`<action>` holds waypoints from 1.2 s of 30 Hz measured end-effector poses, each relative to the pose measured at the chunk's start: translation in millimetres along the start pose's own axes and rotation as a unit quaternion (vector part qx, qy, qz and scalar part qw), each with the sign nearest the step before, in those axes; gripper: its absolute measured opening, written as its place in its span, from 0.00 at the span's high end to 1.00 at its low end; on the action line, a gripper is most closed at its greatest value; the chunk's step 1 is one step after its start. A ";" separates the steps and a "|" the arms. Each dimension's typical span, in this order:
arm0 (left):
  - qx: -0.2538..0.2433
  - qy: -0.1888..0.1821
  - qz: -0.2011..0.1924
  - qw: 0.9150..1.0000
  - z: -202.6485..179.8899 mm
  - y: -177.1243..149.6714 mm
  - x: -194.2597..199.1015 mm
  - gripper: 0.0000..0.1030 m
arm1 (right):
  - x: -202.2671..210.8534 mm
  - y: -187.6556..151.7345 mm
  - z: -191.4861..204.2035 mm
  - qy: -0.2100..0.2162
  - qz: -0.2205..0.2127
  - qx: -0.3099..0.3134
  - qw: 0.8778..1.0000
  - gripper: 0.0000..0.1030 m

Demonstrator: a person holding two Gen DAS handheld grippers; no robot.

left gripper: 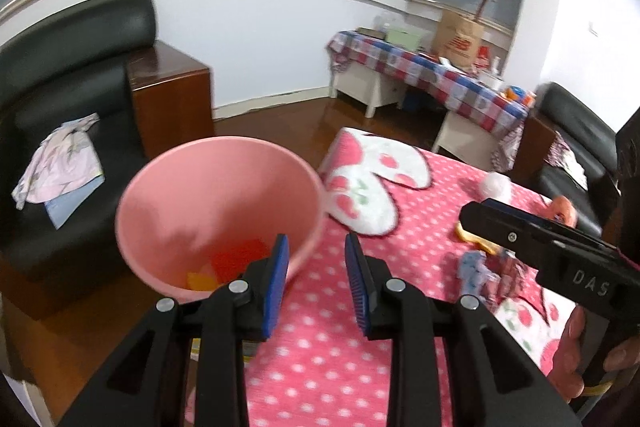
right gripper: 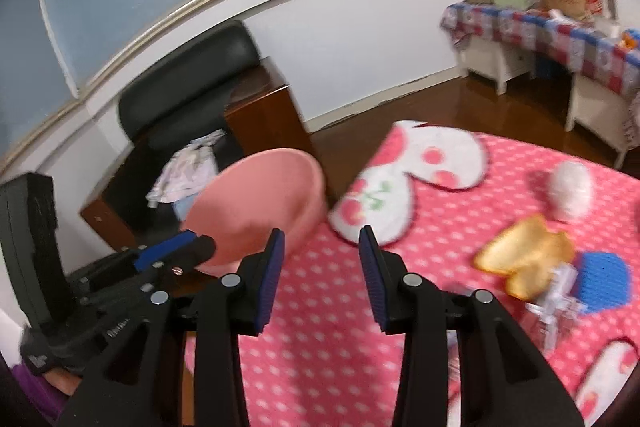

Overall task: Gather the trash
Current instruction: 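Move both grippers back over the foil wrappers on the table, then grasp a foil wrapper with the left gripper while the right gripper grasps another foil wrapper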

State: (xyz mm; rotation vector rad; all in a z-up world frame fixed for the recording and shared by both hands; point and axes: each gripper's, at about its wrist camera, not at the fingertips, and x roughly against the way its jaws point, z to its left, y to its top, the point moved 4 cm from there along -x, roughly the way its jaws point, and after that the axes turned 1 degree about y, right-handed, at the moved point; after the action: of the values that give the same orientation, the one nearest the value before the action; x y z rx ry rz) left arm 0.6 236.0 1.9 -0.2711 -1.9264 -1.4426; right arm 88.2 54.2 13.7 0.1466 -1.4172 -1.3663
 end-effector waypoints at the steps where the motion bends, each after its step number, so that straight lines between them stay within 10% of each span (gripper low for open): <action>1: -0.005 -0.006 0.001 1.000 -6.5 -1.6 0.6 0.73 | 5.6 -2.0 -4.3 -0.015 -0.006 0.000 1.000 0.62; 14: -0.077 -0.090 0.039 0.992 -87.8 -24.5 -14.5 0.68 | 56.9 -63.9 -106.3 -0.105 0.016 -0.102 0.989 0.62; 36: -0.112 -0.118 0.126 0.979 -141.9 -50.0 -82.2 0.72 | 60.4 -98.3 -140.2 -0.098 0.037 -0.149 0.983 0.62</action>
State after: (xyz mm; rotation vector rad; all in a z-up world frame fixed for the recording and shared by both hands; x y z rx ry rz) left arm 91.0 109.4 -70.1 -0.7954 -1.8300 -1.5078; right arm 112.3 -108.1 -64.1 -0.2390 -1.3452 -1.5454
